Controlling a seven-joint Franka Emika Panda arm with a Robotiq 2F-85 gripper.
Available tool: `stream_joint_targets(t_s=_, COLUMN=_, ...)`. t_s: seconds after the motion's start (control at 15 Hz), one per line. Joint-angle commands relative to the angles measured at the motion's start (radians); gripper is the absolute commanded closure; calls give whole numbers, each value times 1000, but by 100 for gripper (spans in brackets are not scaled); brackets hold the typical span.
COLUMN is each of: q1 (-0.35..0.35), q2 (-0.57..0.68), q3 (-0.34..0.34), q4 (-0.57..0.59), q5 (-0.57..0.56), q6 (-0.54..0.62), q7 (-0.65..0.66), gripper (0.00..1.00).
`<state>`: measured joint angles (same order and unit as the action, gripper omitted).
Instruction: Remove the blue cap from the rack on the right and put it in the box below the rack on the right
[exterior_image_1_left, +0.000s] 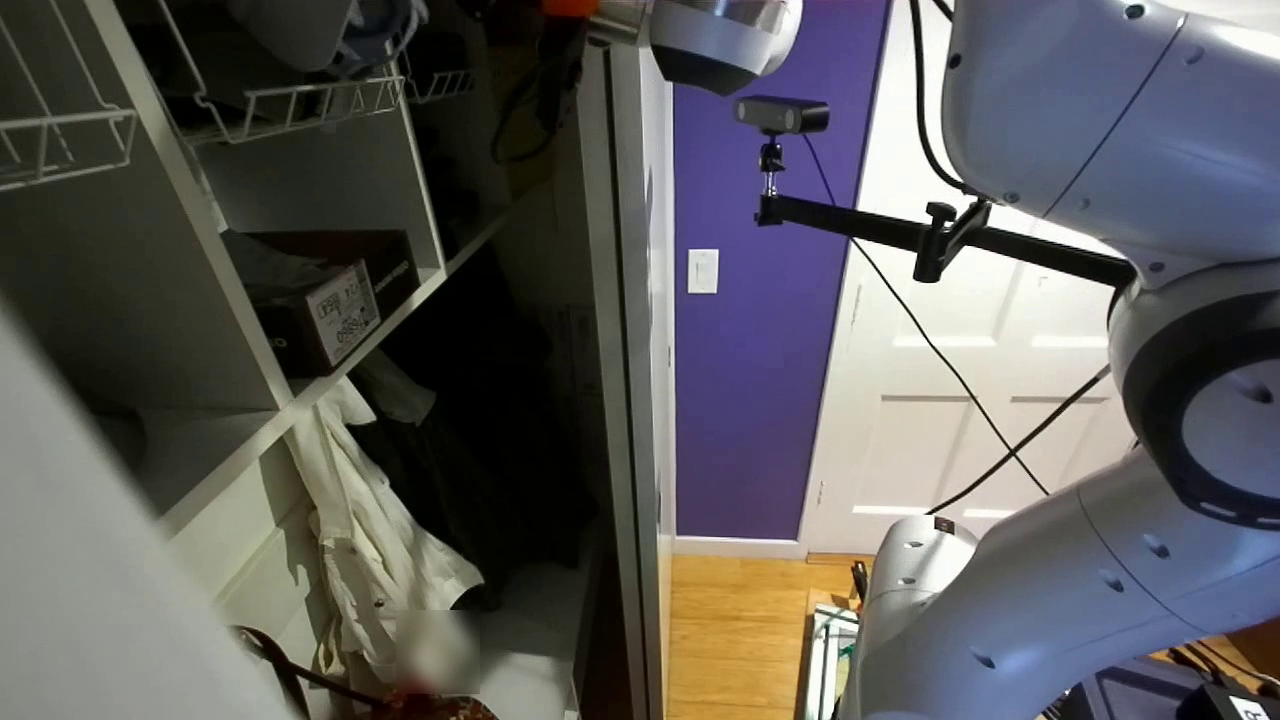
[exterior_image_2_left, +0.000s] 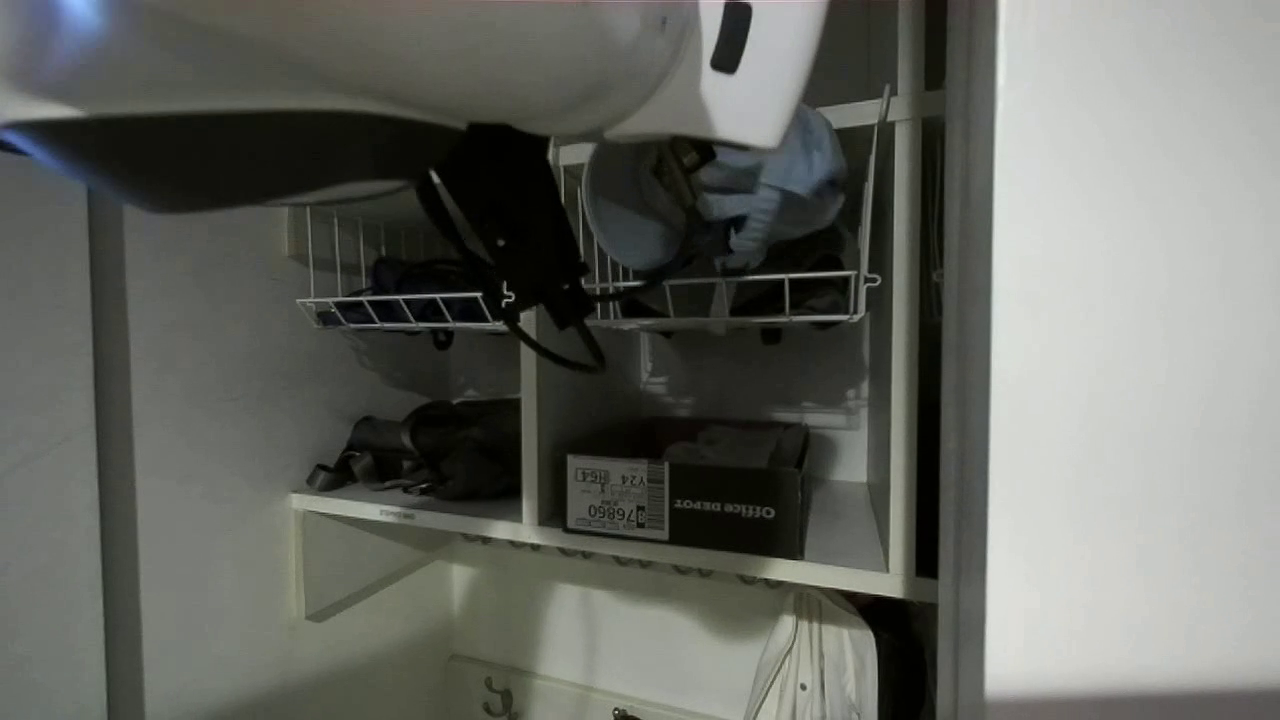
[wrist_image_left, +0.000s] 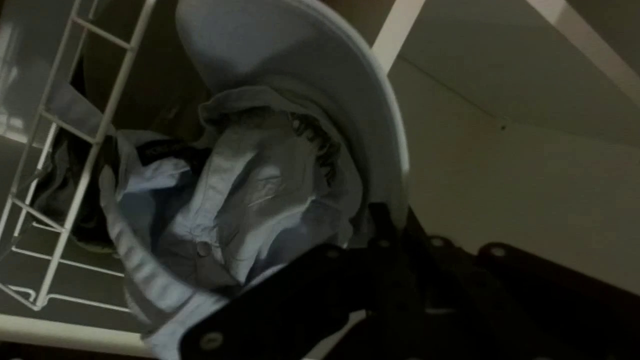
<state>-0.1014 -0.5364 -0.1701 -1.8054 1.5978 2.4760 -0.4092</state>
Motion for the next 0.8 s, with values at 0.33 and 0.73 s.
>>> stream_joint_targets(t_s=0.33, q1=-12, q2=-70, q3=-28, q4=-22, q5=-10, q6=-107, q7=128, gripper=98)
stream_joint_targets(t_s=0.73, q1=-48, q2=-134, q3=-56, q4=-43, q5=-51, q6=-183, q7=127, gripper=98)
